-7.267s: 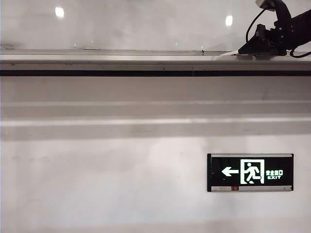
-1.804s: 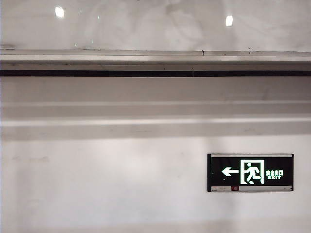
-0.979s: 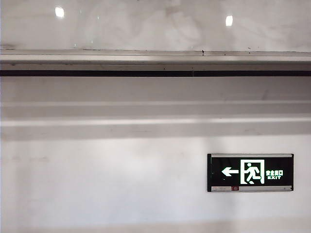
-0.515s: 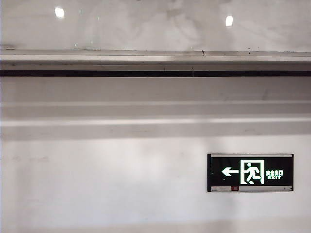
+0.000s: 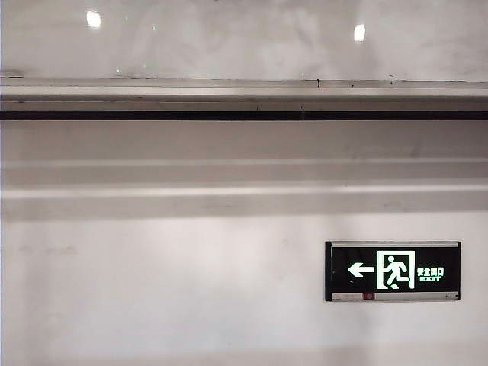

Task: Take a marker from the whiteboard tray, write "Hi!" on the whiteboard, and then put the marker back vertically into the whiteboard tray.

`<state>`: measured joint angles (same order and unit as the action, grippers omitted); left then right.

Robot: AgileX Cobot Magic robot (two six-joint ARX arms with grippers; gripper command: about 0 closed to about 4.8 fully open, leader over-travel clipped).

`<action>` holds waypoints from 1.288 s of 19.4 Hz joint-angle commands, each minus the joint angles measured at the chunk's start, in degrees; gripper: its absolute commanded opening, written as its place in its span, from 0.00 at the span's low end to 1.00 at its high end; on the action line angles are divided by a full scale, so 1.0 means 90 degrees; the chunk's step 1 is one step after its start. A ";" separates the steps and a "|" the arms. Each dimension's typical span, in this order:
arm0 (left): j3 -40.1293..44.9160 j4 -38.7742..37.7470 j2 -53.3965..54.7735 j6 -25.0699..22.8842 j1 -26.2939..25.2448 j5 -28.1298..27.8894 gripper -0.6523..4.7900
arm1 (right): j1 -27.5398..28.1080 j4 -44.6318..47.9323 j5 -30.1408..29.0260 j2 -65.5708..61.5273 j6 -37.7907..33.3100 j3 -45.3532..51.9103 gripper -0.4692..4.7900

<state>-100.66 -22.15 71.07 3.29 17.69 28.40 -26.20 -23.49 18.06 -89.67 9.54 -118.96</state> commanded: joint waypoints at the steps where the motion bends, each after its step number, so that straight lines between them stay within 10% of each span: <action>1: -0.0029 0.0029 -0.0032 -0.0027 0.0000 0.0039 0.11 | 0.0306 0.0746 -0.0738 0.0041 0.0350 -0.0039 0.09; 25: -0.0029 -0.0002 -0.0036 -0.0024 0.0000 0.0039 0.11 | 0.0389 0.0053 -0.0923 -0.0474 0.0347 -0.0036 0.09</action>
<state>-100.66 -22.59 71.00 3.29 17.69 28.47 -22.74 -21.82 9.37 -93.73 12.73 -119.00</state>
